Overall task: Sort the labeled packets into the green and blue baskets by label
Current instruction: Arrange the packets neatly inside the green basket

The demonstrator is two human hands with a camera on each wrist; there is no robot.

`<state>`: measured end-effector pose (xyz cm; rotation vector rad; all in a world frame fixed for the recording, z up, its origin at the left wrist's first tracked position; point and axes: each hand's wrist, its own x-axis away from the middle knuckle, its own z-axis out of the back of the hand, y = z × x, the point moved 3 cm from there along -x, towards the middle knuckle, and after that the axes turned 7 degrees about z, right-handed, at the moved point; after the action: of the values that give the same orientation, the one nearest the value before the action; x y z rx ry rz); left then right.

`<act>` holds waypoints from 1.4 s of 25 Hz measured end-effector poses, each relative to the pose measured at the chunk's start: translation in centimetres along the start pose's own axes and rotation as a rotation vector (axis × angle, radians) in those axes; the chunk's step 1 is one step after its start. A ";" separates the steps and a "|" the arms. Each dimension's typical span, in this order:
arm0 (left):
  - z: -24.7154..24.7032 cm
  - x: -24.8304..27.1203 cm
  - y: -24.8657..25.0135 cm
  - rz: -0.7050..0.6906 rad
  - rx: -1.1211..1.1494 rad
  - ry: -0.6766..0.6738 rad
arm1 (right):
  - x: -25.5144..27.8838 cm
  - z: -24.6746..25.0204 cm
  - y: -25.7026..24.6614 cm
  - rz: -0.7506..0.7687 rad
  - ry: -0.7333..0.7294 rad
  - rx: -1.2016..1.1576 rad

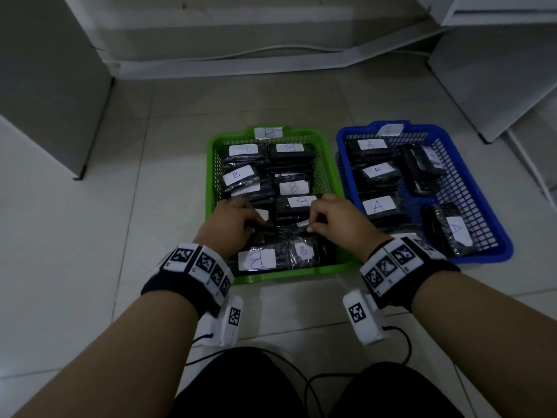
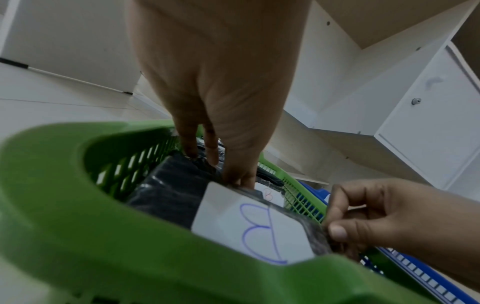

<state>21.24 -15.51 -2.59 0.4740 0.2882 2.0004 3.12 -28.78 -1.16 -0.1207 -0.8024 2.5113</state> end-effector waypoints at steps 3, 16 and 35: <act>-0.1 0.1 0.4 0.017 0.001 0.000 | 0.2 0.0 -0.9 0.024 0.060 -0.067; -1.5 0.5 2.8 -0.195 -0.070 -0.185 | -0.8 -0.5 -0.8 0.027 -0.159 0.126; -0.7 0.2 2.0 -0.222 -0.024 -0.175 | -0.9 -1.0 -1.9 0.019 -0.209 0.146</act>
<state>19.25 -16.21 -2.37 0.5723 0.1988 1.7325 4.99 -27.36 -0.98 0.1879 -0.6958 2.6208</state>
